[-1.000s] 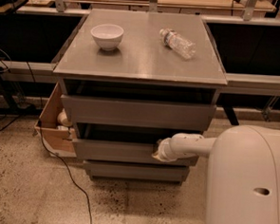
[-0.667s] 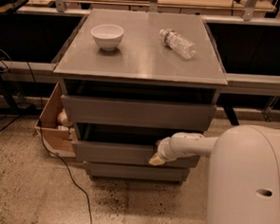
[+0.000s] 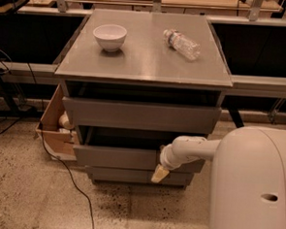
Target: Open middle drawer
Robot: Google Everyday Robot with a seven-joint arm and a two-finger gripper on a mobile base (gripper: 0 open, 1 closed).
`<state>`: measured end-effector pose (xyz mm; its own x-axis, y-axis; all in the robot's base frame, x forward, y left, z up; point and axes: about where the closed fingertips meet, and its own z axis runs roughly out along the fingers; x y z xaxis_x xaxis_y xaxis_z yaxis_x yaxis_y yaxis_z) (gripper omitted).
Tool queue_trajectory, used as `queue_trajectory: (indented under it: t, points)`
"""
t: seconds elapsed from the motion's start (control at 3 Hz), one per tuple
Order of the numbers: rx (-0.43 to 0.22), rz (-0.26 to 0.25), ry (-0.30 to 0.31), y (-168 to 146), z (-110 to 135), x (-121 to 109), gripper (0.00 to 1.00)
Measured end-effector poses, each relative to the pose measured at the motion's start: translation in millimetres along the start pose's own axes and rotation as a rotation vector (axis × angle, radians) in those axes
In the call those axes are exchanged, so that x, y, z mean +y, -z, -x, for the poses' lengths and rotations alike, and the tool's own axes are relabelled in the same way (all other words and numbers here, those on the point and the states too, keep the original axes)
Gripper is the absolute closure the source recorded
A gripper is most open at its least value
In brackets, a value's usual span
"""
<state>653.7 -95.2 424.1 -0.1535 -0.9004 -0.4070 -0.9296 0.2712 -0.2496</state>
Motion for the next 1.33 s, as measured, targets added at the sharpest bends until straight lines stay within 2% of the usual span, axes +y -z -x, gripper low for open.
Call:
queue_trajectory:
  t: [0.33, 0.67, 1.0, 1.33]
  points:
    - [0.064, 0.112, 0.035, 2.2, -9.9, 32.5, 0.39]
    - [0.084, 0.143, 0.046, 8.7, -11.5, 39.8, 0.63]
    - [0.084, 0.143, 0.046, 16.6, -7.9, 37.5, 0.65]
    - [0.084, 0.143, 0.046, 23.2, -4.8, 35.7, 0.46]
